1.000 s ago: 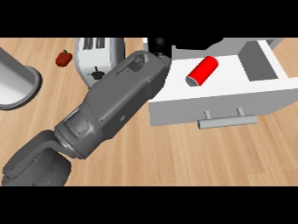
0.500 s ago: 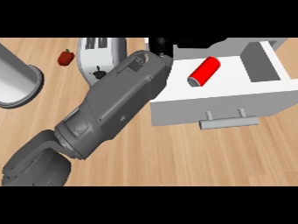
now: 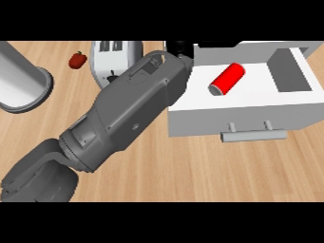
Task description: Pick up the can, place it into the drawer and close the drawer
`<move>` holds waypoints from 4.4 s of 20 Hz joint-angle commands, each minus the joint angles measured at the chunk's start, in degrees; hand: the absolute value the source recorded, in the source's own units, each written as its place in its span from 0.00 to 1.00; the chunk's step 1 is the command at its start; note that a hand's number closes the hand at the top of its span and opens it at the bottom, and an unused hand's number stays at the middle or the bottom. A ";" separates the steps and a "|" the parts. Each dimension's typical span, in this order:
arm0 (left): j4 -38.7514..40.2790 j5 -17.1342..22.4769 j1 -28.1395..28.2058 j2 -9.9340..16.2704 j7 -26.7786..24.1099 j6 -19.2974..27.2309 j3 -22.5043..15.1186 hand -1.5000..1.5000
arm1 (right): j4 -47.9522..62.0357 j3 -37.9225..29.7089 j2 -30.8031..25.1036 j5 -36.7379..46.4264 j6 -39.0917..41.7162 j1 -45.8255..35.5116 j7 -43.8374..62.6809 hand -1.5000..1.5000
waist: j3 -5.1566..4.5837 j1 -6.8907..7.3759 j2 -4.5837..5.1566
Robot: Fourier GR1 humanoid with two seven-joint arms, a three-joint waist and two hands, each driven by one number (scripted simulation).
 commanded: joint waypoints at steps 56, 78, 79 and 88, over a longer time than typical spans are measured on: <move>-31.23 -12.00 15.81 21.87 19.91 2.87 2.37 0.00 | 112.22 20.37 -4.71 74.83 -62.22 -65.97 -13.94 0.00 | 0.04 6.98 0.16; -42.13 -14.81 19.19 27.38 26.82 3.09 1.41 0.00 | 126.16 15.77 -9.09 74.52 -60.11 -81.46 -15.03 0.00 | 0.10 9.53 0.70; -42.27 -14.84 19.35 26.69 26.64 4.17 1.59 0.00 | 126.23 13.83 -8.15 72.33 -60.76 -80.27 -16.53 0.00 | 0.18 9.98 1.03; -44.44 -14.01 19.80 29.40 28.56 2.10 2.80 0.00 | 125.25 -3.09 -4.40 53.72 -51.52 -82.11 -26.14 0.00 | 0.25 9.65 0.43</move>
